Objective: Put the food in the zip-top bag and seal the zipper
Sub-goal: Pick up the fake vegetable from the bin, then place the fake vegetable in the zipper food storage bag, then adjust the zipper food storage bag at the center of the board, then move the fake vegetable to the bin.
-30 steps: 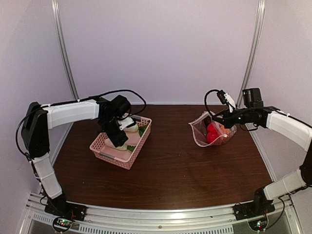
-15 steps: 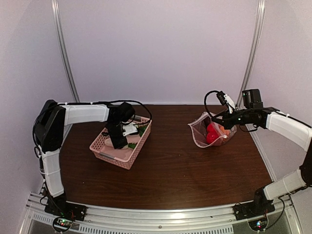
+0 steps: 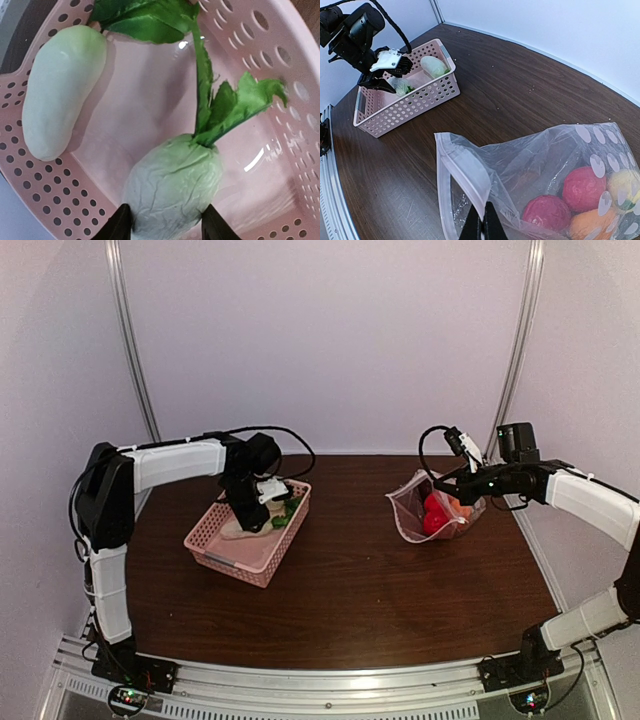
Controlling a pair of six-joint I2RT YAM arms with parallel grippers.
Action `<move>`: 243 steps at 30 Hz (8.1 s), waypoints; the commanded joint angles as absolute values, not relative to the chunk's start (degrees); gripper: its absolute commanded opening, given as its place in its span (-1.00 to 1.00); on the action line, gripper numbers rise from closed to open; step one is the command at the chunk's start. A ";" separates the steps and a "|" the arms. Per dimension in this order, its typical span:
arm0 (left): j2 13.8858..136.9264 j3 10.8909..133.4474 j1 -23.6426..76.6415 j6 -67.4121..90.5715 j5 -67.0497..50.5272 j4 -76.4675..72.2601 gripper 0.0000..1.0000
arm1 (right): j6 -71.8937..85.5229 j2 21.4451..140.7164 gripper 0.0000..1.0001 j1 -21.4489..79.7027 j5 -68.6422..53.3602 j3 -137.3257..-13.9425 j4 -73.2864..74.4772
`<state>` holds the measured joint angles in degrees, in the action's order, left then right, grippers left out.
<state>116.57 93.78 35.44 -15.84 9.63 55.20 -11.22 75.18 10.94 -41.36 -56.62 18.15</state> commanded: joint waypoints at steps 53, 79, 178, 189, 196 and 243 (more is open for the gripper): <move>107.82 80.23 58.54 33.35 -18.71 -46.96 -0.54 | -5.37 75.03 -1.00 11.96 -42.72 -76.52 36.05; 118.43 95.50 60.11 6.24 -2.99 -24.55 0.12 | -0.48 76.98 -1.00 12.00 -50.29 -82.63 39.32; 98.01 81.02 36.33 18.76 3.28 26.70 0.33 | -14.05 80.82 -1.00 17.87 -39.15 -64.31 26.22; 103.71 84.03 32.56 -20.66 -4.41 29.07 0.38 | -14.29 78.69 -1.00 16.88 -40.74 -59.26 23.76; 112.43 89.77 29.59 -29.30 -0.91 33.95 0.36 | -14.58 79.16 -1.00 16.88 -41.81 -59.03 23.87; 102.60 73.23 35.51 13.91 -0.89 42.62 0.16 | -16.98 80.11 -1.00 16.70 -39.68 -59.46 25.66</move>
<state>107.42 75.26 35.00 5.43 0.56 41.25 -16.38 80.40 17.17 -40.66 -59.53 25.06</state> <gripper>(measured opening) 0.544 0.003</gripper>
